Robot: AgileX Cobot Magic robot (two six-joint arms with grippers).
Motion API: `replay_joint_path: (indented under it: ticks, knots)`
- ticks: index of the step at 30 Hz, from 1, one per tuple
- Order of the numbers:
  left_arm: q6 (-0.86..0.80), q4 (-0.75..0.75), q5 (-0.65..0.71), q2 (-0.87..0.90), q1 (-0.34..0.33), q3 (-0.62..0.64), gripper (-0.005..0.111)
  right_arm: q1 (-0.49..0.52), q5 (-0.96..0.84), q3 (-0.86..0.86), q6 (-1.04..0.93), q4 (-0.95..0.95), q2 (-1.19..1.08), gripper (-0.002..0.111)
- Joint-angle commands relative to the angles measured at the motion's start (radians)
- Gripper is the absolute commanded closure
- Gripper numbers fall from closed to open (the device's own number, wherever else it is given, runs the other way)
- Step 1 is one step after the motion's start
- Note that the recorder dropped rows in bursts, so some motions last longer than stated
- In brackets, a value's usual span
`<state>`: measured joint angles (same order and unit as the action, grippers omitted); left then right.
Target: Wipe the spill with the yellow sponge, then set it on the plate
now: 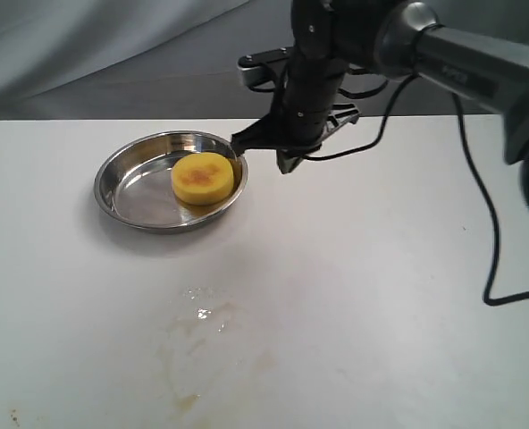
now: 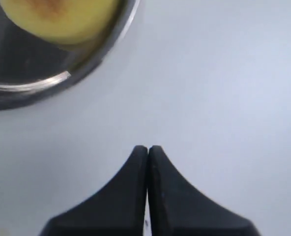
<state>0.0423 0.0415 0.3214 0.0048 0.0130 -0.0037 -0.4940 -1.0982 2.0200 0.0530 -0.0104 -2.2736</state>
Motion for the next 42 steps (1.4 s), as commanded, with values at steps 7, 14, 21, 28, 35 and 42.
replay_joint_path:
  ticks: [7,14,21,28,35,42]
  knots:
    - [0.001,-0.002,-0.012,-0.005,-0.003,0.004,0.107,0.265,0.562,-0.803,-0.08,-0.17,0.476,0.108]
    - [0.001,-0.002,-0.012,-0.005,-0.003,0.004,0.107,0.4,0.574,-1.011,-0.218,-0.23,0.717,0.108]
    - [0.001,-0.002,-0.012,-0.005,-0.003,0.004,0.107,0.402,0.786,-1.254,-0.218,-0.27,1.033,0.108]
    - [0.001,-0.002,-0.012,-0.005,-0.003,0.004,0.107,0.402,0.899,-1.514,-0.218,-0.27,1.397,0.108]
    - [0.001,-0.002,-0.012,-0.005,-0.003,0.004,0.107,0.402,0.913,-1.667,-0.193,-0.27,1.729,0.108]
    - [0.001,-0.002,-0.012,-0.005,-0.003,0.004,0.107,0.402,0.906,-1.694,-0.161,-0.27,1.908,0.108]
